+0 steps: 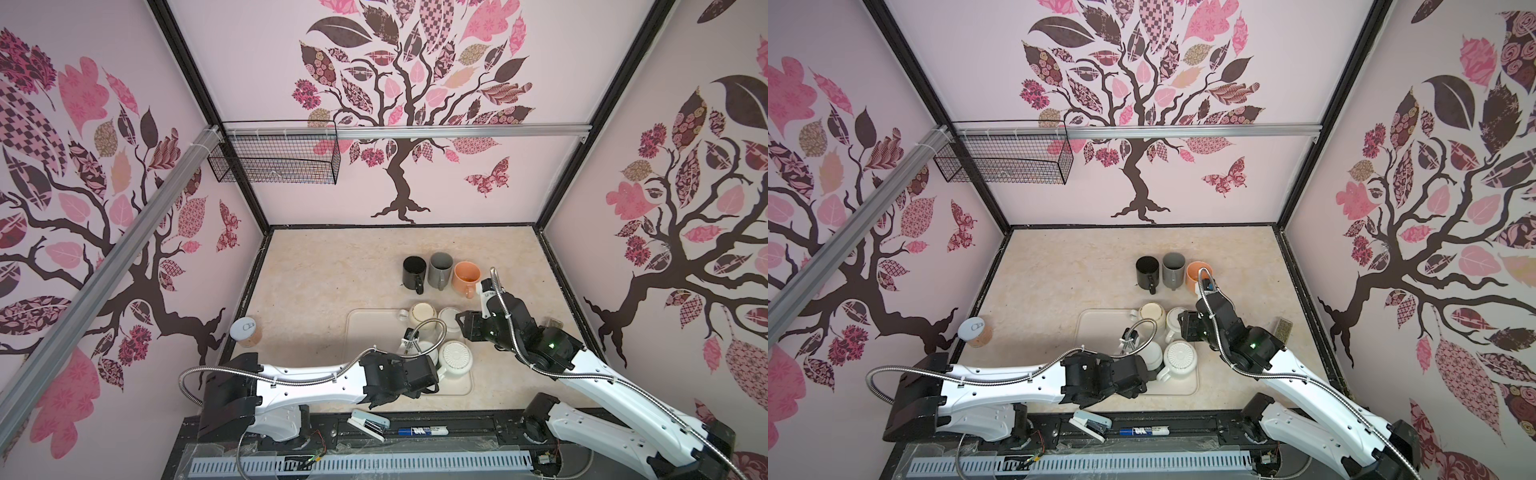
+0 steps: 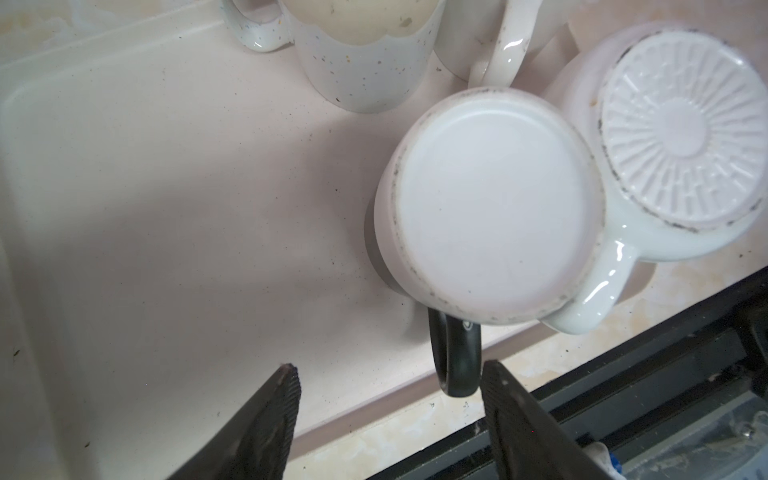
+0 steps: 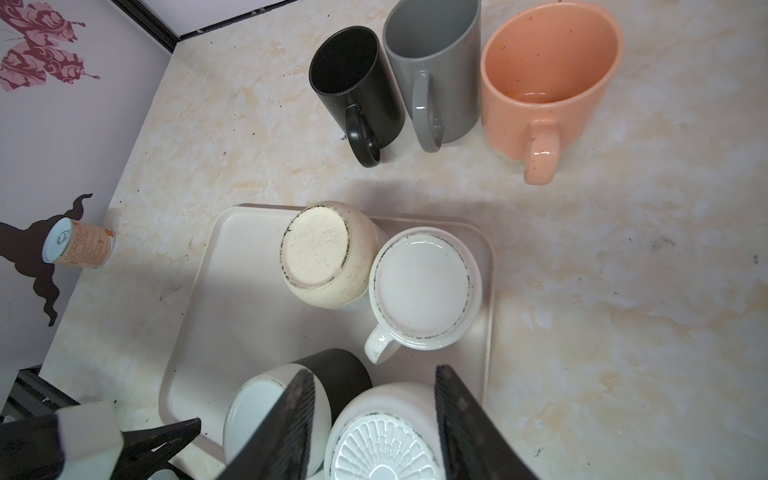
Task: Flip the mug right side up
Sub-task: 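Lower the left gripper onto the upside-down black-and-white mug at the tray's near edge, then close the left gripper on the black-and-white mug and lift it off the tray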
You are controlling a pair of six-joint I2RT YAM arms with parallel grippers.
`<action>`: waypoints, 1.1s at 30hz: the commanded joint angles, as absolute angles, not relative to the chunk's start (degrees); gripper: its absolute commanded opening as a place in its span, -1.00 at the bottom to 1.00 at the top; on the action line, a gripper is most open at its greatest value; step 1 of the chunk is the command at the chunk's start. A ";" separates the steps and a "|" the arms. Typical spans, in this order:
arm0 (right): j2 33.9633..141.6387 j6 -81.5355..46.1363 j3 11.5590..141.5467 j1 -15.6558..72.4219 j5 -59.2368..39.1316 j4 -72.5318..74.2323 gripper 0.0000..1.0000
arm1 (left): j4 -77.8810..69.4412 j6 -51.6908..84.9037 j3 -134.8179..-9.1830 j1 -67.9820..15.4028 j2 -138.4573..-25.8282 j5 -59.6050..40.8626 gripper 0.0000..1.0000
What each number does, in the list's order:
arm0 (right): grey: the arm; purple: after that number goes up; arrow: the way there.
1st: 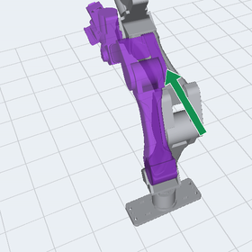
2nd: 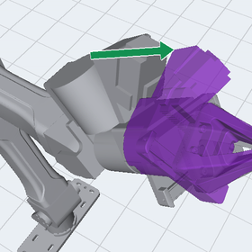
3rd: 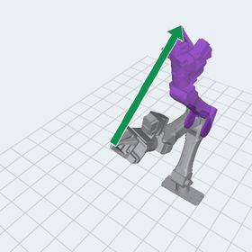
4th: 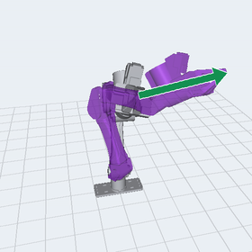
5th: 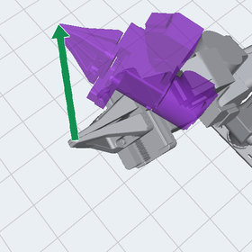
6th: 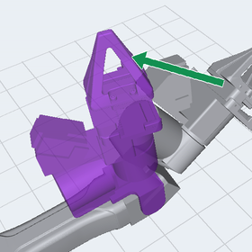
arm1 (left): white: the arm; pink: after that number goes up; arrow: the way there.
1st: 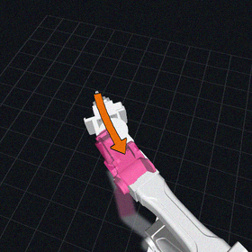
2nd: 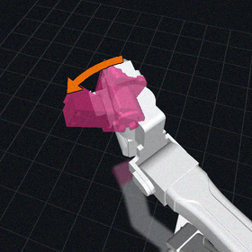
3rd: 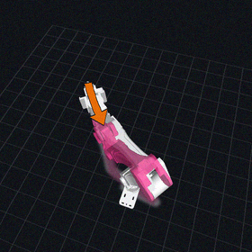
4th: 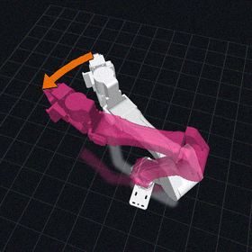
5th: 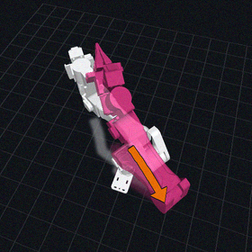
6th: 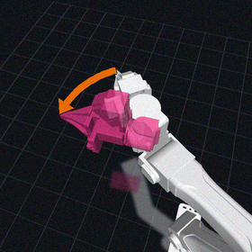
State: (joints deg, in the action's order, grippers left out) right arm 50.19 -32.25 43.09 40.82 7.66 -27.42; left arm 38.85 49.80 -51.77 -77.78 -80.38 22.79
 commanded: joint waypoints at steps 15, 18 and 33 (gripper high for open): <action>48.92 -34.27 40.69 41.04 6.43 -24.70 0.01 | 34.14 46.58 -57.34 -77.16 -89.17 19.41 0.28; 48.91 -34.15 40.61 41.02 6.39 -24.52 0.01 | 33.75 46.36 -57.25 -76.19 -89.93 18.06 0.13; 48.25 -33.75 40.43 41.03 6.64 -23.82 0.01 | 33.94 45.80 -55.63 -73.29 -90.16 16.90 -0.17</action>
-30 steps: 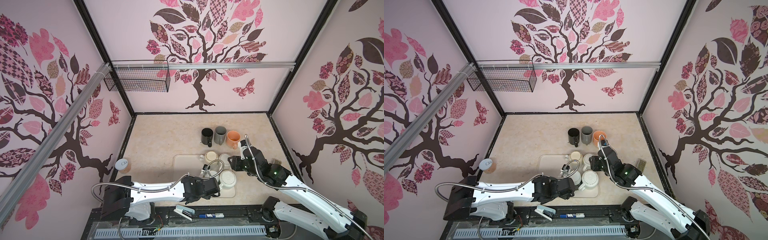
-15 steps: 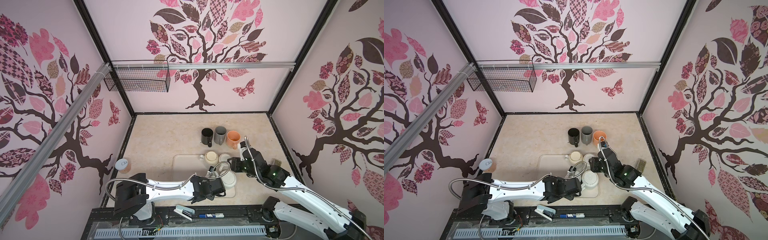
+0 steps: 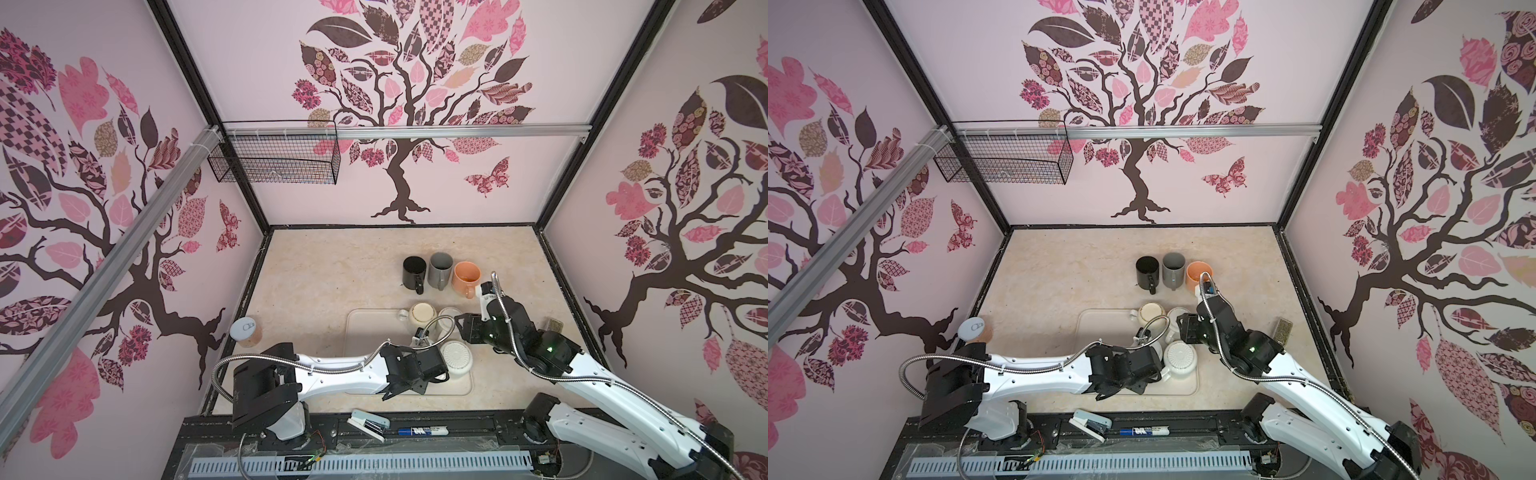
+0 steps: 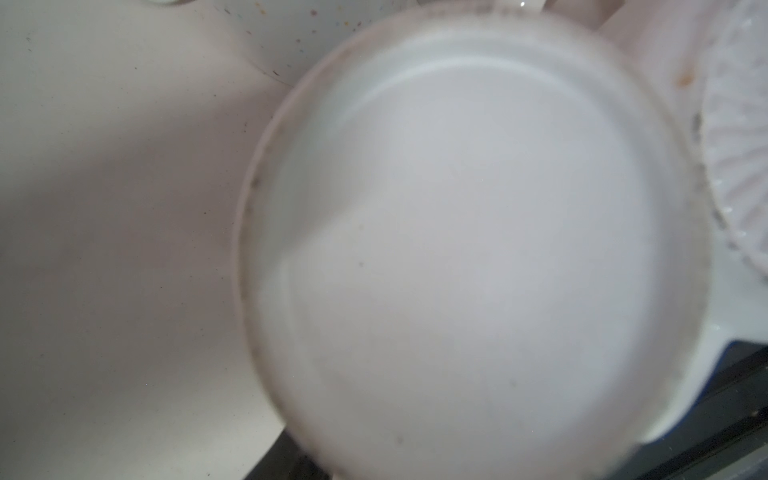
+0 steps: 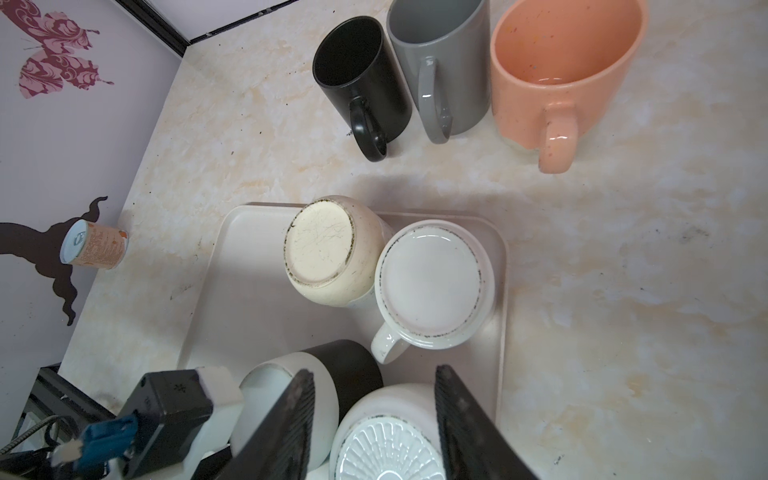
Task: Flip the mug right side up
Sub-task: 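Close the left gripper on the black-and-white mug and lift it off the tray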
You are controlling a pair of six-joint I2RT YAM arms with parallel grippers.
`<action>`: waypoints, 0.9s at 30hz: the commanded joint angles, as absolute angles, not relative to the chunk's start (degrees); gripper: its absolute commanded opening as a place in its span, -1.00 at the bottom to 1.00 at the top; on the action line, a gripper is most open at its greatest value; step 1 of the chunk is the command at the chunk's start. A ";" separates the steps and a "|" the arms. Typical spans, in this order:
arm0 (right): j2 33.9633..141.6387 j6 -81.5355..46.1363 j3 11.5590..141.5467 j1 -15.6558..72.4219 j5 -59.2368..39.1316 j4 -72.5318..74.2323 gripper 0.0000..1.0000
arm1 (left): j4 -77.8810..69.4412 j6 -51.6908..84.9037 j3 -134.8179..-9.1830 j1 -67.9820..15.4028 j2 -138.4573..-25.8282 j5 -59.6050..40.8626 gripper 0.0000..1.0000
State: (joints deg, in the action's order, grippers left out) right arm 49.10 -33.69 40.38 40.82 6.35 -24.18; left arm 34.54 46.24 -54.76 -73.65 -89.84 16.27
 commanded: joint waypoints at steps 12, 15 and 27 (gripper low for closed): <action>48.26 -33.84 40.13 40.98 6.42 -22.86 0.01 | 33.61 45.02 -55.55 -73.28 -91.97 17.55 -0.31; 48.18 -33.88 40.08 41.01 6.33 -22.76 0.01 | 33.52 45.00 -55.40 -73.28 -91.59 18.34 -0.38; 48.96 -34.17 39.02 40.96 5.56 -21.45 0.01 | 33.93 43.49 -56.25 -73.23 -91.72 19.59 -0.60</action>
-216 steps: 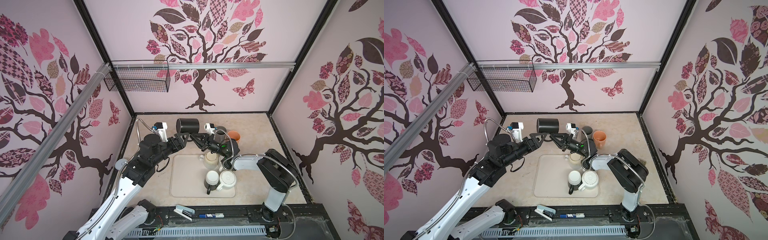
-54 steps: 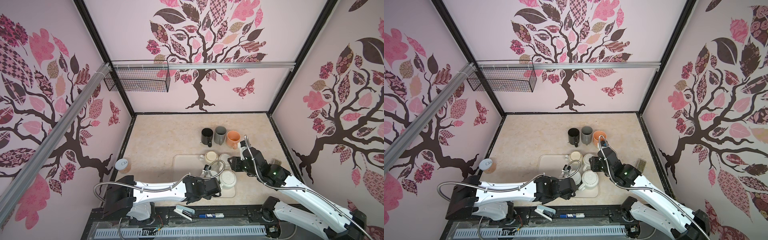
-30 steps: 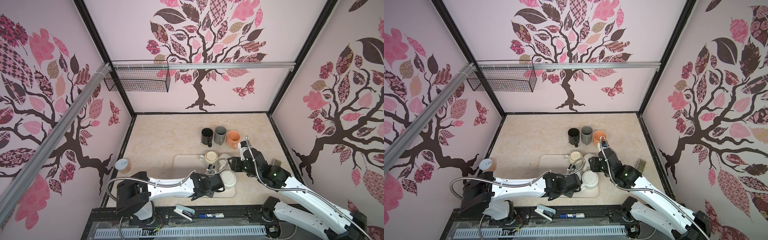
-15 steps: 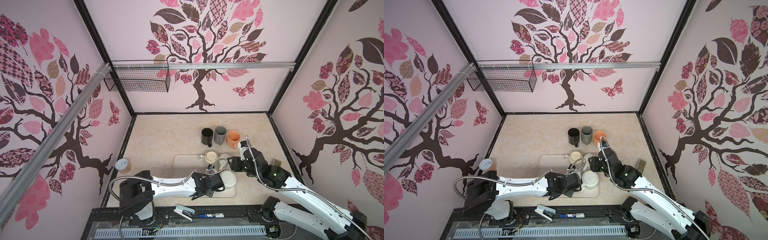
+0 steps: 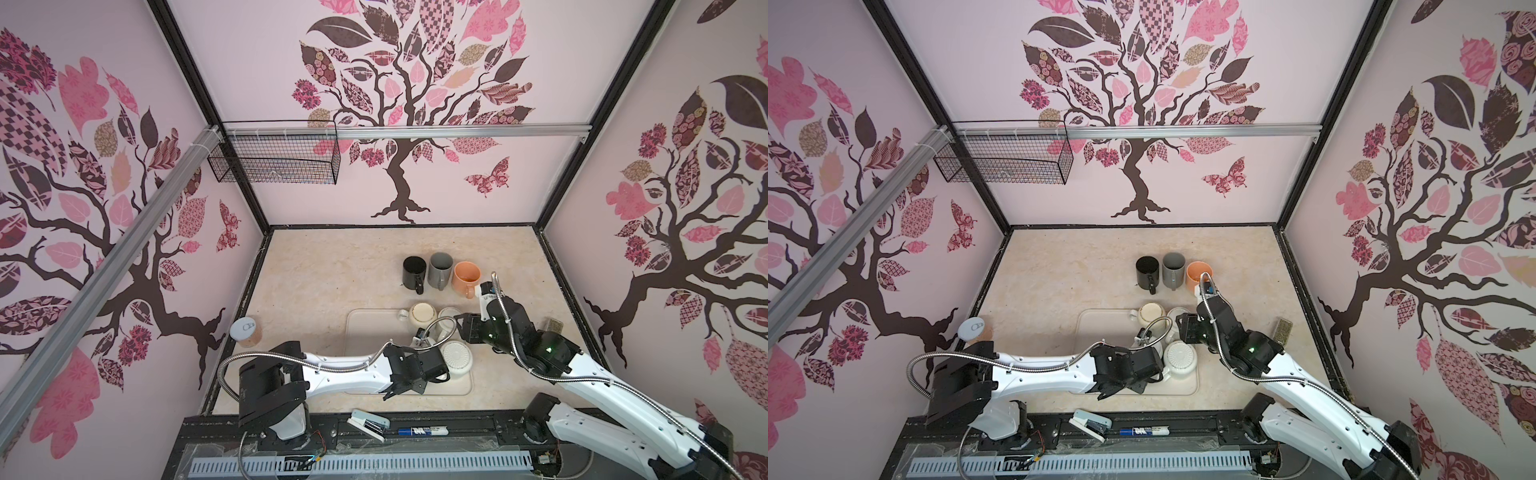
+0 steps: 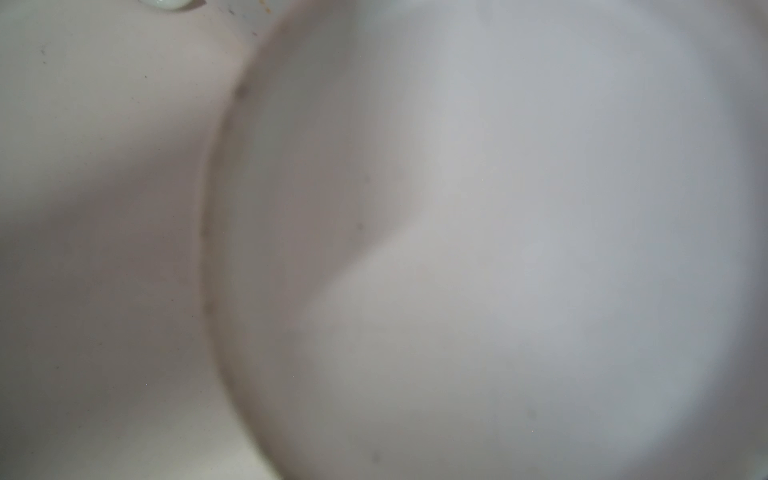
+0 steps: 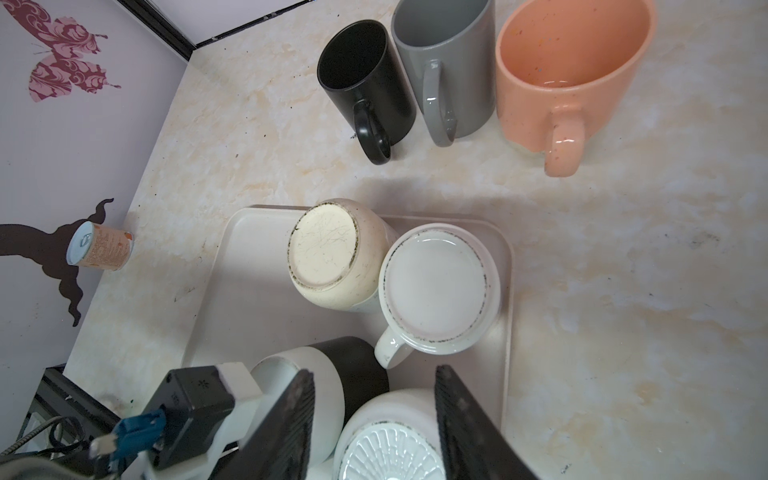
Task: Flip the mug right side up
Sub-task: 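Close the left gripper on the black-and-white mug and lift it off the tray, then carry the black-and-white mug up with the left gripper while the right gripper approaches it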
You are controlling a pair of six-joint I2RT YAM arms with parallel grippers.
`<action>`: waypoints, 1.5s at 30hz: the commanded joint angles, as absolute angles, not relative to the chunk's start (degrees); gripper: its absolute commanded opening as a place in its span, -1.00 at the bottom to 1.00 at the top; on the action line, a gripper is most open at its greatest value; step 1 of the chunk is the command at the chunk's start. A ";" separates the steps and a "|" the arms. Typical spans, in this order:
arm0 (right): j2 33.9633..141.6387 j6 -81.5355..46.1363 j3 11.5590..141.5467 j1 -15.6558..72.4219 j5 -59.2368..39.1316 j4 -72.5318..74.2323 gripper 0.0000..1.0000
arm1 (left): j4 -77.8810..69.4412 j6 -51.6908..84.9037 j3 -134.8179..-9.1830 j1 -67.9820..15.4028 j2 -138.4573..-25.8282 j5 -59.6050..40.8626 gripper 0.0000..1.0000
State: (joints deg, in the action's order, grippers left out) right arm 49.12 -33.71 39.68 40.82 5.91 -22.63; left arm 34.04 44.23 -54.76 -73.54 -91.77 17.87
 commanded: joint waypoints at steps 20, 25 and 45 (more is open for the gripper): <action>47.90 -38.05 37.07 41.04 -2.39 -15.48 -0.09 | 51.30 37.89 -58.10 -74.67 -78.56 36.95 -1.00; 46.32 -46.13 31.01 41.02 -12.88 -2.42 -0.09 | 51.98 35.50 -57.30 -70.32 -67.40 35.40 -1.00; 67.87 -82.76 22.85 44.15 -29.57 65.35 -0.04 | 29.48 41.05 -58.33 -49.58 -51.26 8.00 -1.00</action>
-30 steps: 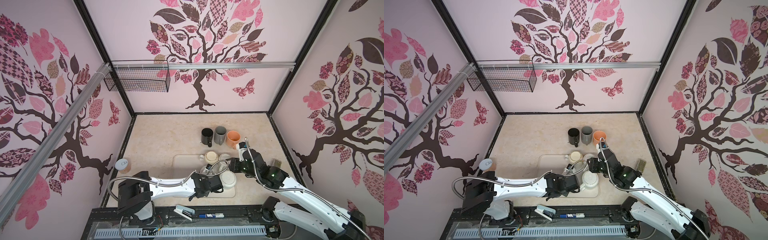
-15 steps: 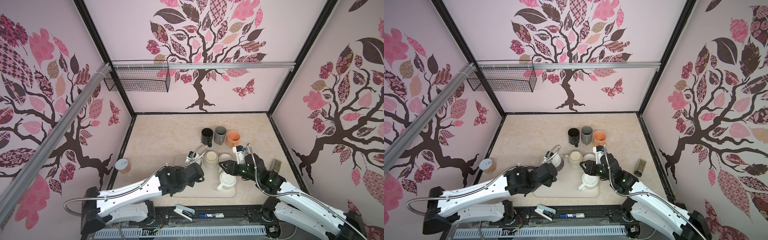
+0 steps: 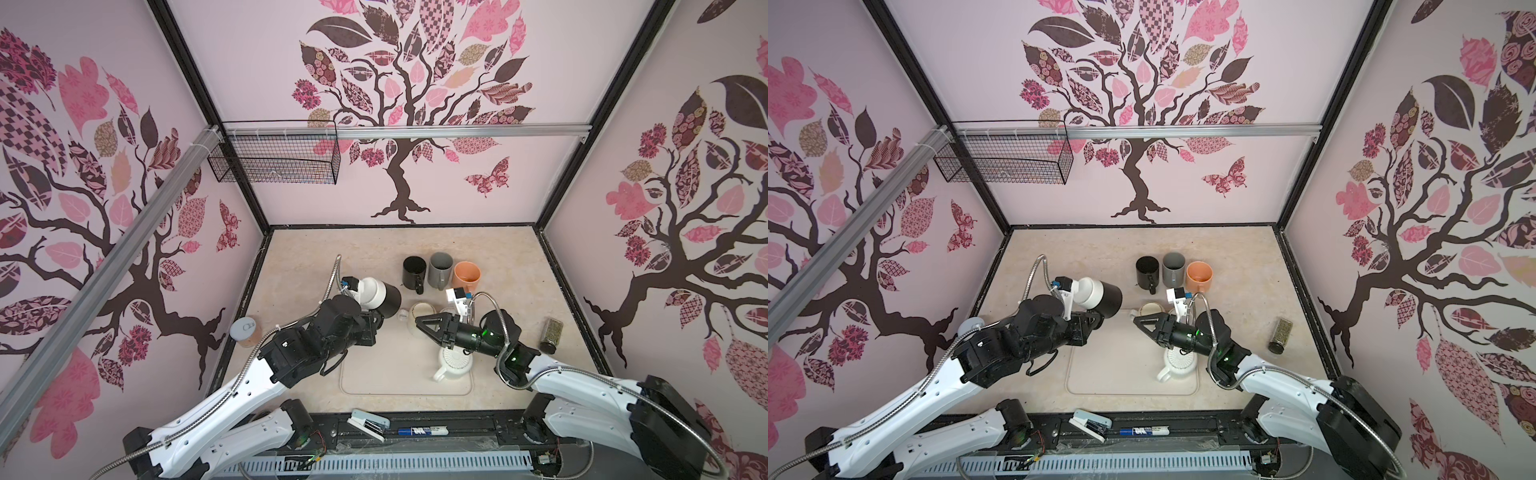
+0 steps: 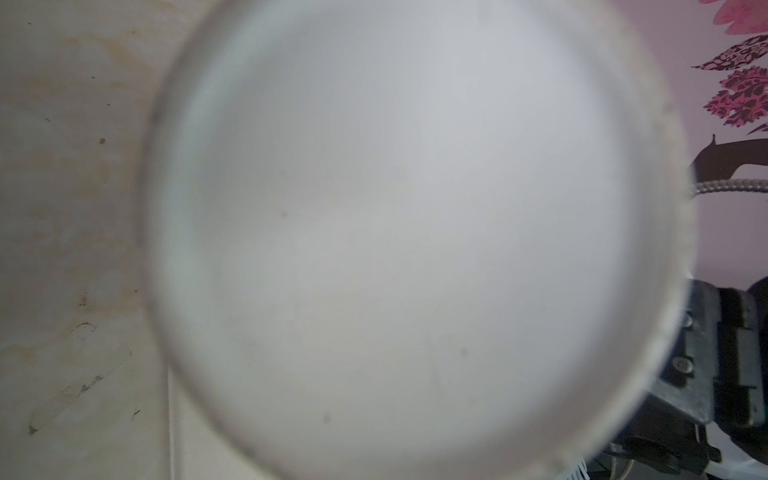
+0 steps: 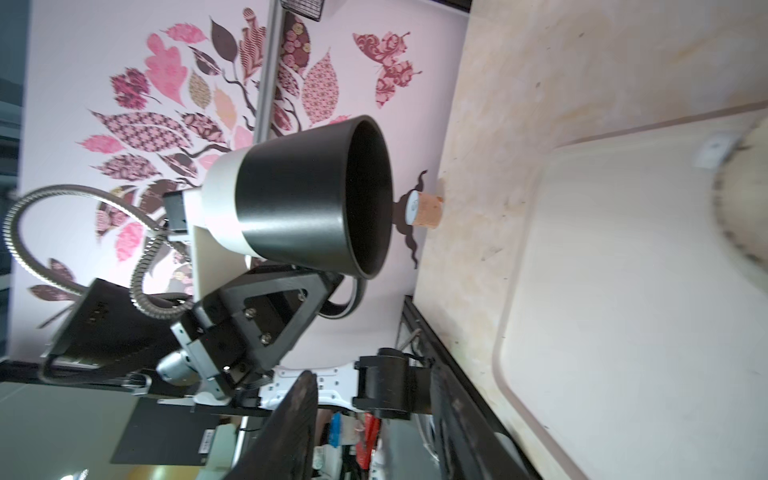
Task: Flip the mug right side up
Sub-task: 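Carry the black-and-white mug up with the left gripper while the right gripper approaches it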
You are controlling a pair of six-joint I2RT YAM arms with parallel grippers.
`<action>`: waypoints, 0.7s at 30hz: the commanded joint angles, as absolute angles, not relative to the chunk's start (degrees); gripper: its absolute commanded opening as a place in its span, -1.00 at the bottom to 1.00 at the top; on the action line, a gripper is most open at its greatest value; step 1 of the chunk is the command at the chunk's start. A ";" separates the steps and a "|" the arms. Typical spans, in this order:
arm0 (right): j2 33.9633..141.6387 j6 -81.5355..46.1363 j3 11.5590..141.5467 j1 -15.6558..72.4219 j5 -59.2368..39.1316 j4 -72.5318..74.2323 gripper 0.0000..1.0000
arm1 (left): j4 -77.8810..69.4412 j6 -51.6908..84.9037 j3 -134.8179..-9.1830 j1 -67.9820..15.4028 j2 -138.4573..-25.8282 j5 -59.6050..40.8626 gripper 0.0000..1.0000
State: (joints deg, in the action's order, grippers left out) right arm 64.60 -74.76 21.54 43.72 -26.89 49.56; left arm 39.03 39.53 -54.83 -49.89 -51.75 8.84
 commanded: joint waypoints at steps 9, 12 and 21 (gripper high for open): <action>75.42 -87.82 26.23 46.09 -31.85 74.19 -0.03 | 21.82 44.92 -61.15 -49.15 -53.12 6.89 -1.00; 76.29 -88.48 26.63 46.14 -31.50 75.11 -0.03 | 20.59 45.56 -61.80 -49.13 -53.94 6.24 -1.00; 80.75 -92.99 27.55 46.10 -29.55 82.59 -0.05 | 18.30 47.70 -61.55 -49.13 -54.05 4.60 -1.00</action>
State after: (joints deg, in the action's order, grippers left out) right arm 78.67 -89.06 25.10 45.95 -30.41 75.81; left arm 25.67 47.22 -57.12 -49.43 -54.89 5.02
